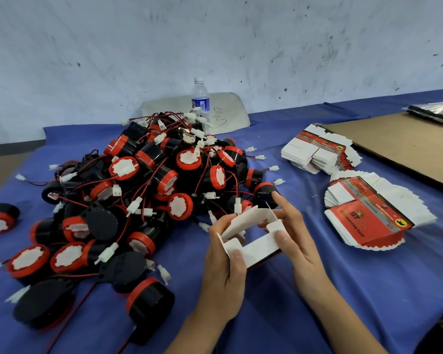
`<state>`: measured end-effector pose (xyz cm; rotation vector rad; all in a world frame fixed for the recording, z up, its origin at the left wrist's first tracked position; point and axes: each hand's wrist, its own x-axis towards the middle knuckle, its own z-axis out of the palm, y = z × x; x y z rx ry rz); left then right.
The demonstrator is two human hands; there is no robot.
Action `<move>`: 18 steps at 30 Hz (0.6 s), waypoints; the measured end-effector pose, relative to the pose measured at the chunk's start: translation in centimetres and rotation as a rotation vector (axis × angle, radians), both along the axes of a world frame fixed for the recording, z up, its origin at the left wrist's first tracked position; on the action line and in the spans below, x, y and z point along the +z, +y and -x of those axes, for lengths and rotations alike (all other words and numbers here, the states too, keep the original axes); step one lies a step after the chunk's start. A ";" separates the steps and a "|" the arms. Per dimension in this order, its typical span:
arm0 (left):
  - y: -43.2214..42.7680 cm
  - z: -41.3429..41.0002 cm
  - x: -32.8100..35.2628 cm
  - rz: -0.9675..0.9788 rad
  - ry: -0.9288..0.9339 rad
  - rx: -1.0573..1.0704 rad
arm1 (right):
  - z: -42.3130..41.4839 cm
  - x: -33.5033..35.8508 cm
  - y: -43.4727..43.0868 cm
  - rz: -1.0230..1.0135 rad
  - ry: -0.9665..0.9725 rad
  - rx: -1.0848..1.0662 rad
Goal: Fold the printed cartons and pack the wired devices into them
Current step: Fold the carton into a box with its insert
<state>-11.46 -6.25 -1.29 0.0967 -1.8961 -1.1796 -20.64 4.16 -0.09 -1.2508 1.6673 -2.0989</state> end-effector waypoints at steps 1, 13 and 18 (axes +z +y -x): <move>0.0 0.0 -0.1 0.001 0.001 0.000 | -0.1 0.1 0.0 0.002 0.004 0.002; 0.1 0.0 -0.6 0.021 -0.092 -0.017 | 0.4 0.2 0.3 0.048 -0.025 0.032; -0.1 -0.1 -0.4 0.041 -0.121 -0.014 | 0.5 0.1 0.5 0.018 -0.059 0.034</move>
